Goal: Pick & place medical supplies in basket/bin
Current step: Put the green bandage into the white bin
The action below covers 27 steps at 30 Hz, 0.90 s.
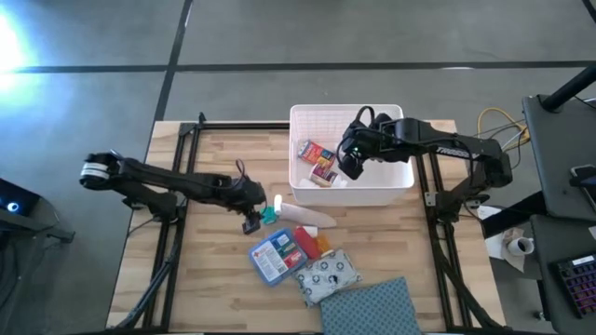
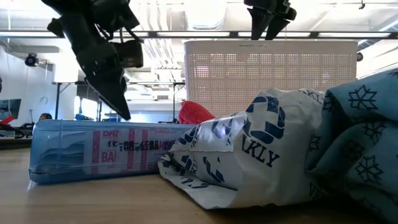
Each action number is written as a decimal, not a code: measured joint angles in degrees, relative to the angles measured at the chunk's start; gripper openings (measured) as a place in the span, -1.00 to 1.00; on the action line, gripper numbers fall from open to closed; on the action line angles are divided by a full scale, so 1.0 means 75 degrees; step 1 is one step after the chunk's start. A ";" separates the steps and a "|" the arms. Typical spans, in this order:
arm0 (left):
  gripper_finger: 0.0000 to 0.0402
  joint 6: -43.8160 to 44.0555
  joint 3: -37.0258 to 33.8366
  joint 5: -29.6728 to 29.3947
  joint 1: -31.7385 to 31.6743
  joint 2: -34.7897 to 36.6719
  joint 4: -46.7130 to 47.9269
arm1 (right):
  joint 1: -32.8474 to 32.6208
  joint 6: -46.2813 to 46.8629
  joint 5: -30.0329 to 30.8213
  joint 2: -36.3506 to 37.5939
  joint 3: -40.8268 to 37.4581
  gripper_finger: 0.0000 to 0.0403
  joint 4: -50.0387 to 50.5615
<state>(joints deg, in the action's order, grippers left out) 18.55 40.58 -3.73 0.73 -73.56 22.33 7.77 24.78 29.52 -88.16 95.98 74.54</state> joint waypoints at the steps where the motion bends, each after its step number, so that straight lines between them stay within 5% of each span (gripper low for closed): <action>1: 0.17 -0.0060 -0.0003 0.0000 0.0000 -0.0017 0.0020 | 0.0000 0.0058 0.0000 0.0000 0.0000 0.85 0.0009; 5: 0.17 -0.1511 -0.0009 -0.0033 0.0076 0.0089 0.0081 | 0.0000 0.0098 -0.0005 0.0000 0.0000 0.85 0.0009; 11: 0.17 -0.6301 -0.0009 -0.0012 0.0409 0.0215 0.0079 | 0.0000 0.0098 -0.0017 0.0000 0.0000 0.85 0.0009; 14: 0.17 -0.7749 -0.0009 0.0040 0.0469 0.0052 -0.0056 | 0.0000 0.0100 -0.0017 0.0000 0.0000 0.85 0.0007; 27: 0.17 -0.8763 -0.0009 0.0020 0.0443 -0.0992 -0.0639 | 0.0000 0.0441 -0.0017 0.0000 0.0000 0.85 0.0009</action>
<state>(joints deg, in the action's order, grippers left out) -47.17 40.51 -3.57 4.05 -81.00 17.54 7.77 28.09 29.39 -88.16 95.98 74.61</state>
